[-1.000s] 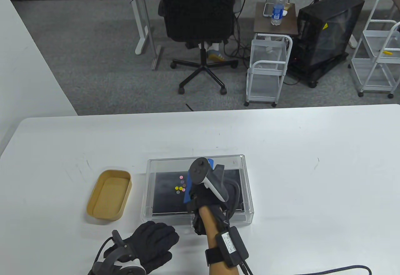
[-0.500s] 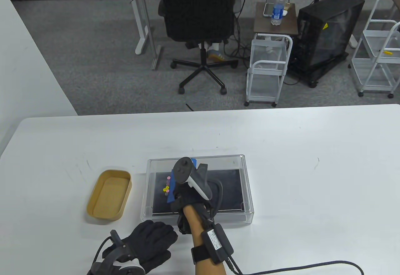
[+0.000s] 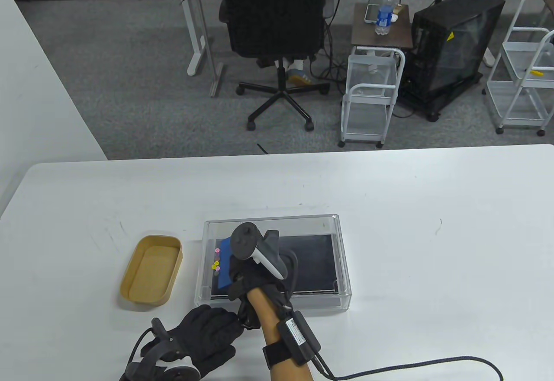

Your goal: Scrape buttons from drawer organizer into bento box

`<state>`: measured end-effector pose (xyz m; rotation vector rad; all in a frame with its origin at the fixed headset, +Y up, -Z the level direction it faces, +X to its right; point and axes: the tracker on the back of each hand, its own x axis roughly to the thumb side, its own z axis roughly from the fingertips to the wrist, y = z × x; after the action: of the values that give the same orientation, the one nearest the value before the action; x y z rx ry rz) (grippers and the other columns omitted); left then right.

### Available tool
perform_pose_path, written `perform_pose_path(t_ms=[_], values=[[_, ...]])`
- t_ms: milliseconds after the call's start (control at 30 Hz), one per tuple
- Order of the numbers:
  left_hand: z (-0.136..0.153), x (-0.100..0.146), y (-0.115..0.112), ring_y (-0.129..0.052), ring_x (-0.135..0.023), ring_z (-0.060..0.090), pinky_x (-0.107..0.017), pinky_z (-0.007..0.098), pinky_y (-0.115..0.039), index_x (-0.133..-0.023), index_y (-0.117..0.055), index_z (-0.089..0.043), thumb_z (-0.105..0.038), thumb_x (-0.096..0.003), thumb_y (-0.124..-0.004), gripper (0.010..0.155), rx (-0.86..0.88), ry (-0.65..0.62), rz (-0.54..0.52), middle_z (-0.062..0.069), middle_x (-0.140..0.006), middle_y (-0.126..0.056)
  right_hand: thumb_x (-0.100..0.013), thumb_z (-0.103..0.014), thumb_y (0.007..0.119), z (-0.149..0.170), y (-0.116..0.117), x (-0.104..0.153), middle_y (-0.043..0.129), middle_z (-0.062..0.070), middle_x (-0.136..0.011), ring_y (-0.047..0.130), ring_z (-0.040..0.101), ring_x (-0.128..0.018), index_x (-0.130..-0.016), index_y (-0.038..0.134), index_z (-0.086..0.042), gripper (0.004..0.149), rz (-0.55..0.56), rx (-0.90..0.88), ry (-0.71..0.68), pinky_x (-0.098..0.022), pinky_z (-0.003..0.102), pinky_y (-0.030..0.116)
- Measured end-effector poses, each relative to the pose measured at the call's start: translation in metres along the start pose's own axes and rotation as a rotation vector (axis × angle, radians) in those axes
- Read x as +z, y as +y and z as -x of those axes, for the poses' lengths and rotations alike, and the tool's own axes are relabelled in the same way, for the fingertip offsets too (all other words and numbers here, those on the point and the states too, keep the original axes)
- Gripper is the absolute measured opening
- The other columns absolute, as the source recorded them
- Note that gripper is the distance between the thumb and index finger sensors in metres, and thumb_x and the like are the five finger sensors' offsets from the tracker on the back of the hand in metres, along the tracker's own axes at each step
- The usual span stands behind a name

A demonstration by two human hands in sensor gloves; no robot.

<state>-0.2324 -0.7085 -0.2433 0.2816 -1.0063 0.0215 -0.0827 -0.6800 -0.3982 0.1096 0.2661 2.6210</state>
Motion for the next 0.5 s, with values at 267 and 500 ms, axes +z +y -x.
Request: perform_pose_path(t_ms=[267,500], values=[[0.0011,0.0004,0.0014,-0.096,-0.086,0.026,-0.067,0.055,-0.075,-0.101,-0.071,-0.027,-0.053,-0.0581,-0.051,0.054,-0.013,0.004,-0.015,0.0,-0.099,-0.085,-0.057,-0.027,0.072,-0.0011,0.0025,0.0009,0.066,0.027,-0.087,0.093,0.014,-0.034,-0.101,0.054,-0.024,0.049,-0.015,-0.029,-0.018,-0.011,0.02,0.086],[0.0016,0.0007,0.0023,-0.1,-0.08,0.024,-0.065,0.053,-0.078,-0.098,-0.075,-0.026,-0.053,-0.0579,-0.051,0.053,-0.021,0.004,-0.019,-0.001,-0.095,-0.088,-0.057,-0.029,0.072,-0.0027,0.0074,0.0003,0.068,0.026,-0.087,0.094,0.013,-0.034,-0.101,0.053,-0.025,0.049,-0.022,-0.044,-0.034,-0.012,0.019,0.087]])
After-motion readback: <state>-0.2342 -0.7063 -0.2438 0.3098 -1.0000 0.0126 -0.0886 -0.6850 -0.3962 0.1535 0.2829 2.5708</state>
